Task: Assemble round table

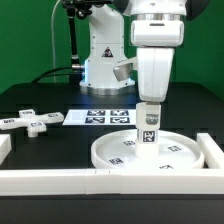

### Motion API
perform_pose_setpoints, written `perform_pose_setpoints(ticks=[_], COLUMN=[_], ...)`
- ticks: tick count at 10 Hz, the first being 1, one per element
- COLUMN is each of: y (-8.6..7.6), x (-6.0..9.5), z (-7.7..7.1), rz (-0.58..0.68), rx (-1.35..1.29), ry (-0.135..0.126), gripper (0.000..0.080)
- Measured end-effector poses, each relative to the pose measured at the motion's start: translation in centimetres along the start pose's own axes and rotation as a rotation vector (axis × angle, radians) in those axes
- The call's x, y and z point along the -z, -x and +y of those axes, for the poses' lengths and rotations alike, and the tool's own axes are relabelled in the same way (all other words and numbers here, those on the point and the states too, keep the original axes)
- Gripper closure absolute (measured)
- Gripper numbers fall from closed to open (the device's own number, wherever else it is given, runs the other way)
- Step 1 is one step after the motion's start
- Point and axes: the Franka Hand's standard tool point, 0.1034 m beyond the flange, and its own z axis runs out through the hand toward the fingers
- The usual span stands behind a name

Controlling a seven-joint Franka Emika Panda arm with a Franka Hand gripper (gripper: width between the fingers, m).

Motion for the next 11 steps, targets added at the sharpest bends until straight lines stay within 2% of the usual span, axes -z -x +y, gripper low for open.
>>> perform_pose_setpoints(ticks=[3,5,6,7,11], y=[0.52,0.71,0.73,0.78,0.86], x=[-0.02,-0.09,-0.18,-0.23,-0.32], z=[0.13,0.14,0.09,-0.01,-0.20], rz=[-0.019,-0.024,-0.024,-0.025,-0.027], rx=[0.195,0.233,0.229,0.229,0.220], ry=[0.005,0.004,0.002,-0.001,-0.008], gripper=[0.0151,0.0151,0.0247,0.0392,0.0391])
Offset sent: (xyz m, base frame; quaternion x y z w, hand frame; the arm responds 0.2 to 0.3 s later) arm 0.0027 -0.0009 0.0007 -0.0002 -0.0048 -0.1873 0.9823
